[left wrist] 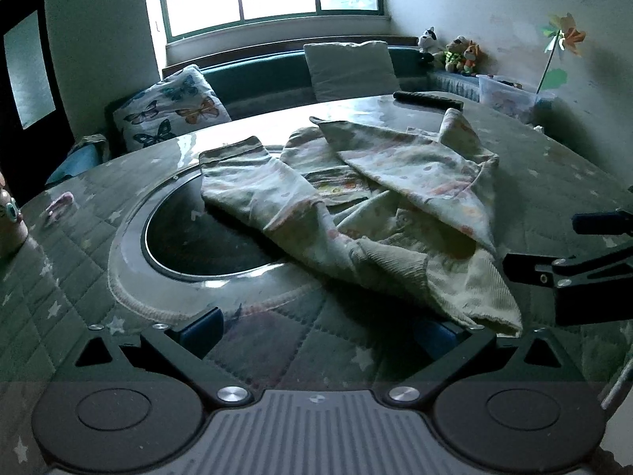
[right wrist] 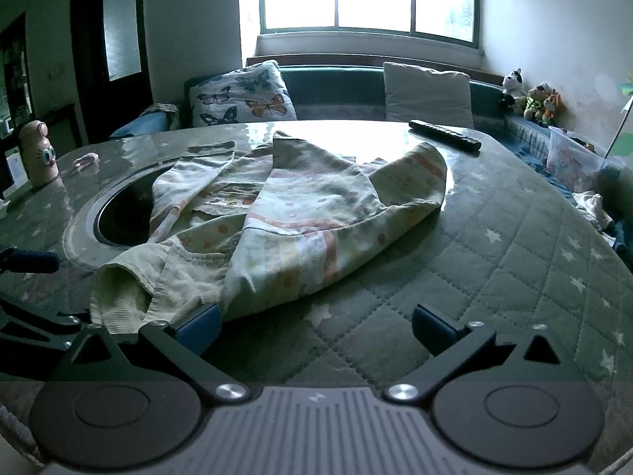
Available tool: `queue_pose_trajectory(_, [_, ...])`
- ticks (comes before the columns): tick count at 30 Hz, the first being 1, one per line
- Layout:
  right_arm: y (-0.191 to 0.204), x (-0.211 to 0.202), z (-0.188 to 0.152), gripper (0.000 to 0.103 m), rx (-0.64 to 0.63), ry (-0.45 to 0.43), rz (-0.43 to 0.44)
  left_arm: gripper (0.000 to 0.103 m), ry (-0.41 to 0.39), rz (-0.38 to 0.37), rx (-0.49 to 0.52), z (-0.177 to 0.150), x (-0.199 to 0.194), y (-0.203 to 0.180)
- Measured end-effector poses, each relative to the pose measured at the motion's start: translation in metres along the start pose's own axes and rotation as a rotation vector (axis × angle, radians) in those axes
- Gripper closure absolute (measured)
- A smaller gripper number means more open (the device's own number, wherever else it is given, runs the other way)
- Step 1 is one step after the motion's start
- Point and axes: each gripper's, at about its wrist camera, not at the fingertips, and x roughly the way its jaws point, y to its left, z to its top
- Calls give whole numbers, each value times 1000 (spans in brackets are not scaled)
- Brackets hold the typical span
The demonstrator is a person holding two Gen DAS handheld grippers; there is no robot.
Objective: Fold clothes
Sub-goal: 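Approach the crumpled green patterned shirt with both tools open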
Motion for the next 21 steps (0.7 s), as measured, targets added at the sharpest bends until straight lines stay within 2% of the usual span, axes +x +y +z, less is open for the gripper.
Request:
queue_pose_trajectory(12, [-7, 11, 12, 0, 17, -8, -5, 0, 4, 2, -12, 23, 20, 0])
queue_pose_trajectory(21, [-19, 12, 19, 0, 45, -20, -18, 0, 39, -11, -18, 35, 46, -1])
